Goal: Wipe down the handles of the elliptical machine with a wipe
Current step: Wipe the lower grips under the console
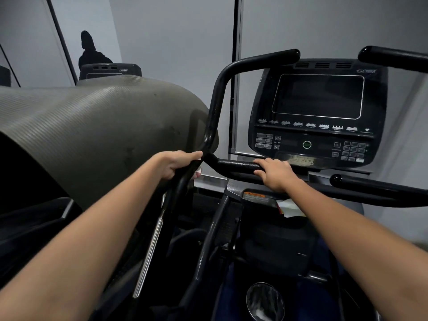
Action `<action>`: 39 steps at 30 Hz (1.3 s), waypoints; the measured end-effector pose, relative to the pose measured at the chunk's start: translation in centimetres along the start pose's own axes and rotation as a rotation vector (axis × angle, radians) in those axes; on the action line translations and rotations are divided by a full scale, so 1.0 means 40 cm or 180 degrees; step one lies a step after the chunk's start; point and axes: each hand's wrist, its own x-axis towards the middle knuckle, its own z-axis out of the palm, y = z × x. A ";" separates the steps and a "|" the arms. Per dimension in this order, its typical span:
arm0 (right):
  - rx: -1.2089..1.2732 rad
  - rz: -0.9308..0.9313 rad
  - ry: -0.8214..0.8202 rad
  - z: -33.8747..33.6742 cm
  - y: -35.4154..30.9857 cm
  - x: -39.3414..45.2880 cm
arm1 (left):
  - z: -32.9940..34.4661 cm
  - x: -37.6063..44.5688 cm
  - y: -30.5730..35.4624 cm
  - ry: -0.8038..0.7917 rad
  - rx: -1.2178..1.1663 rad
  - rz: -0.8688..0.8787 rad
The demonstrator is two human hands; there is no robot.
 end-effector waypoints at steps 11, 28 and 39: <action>-0.0128 0.0004 0.0127 0.024 0.002 0.009 | 0.170 0.000 -0.079 0.2784 0.3743 0.0406; -0.0154 -0.0016 0.0147 0.022 0.004 0.005 | 0.041 0.086 0.098 0.0651 0.1340 0.0141; -0.0085 0.0008 0.0237 0.025 -0.003 0.000 | 0.146 0.032 -0.071 0.2664 0.4152 0.0390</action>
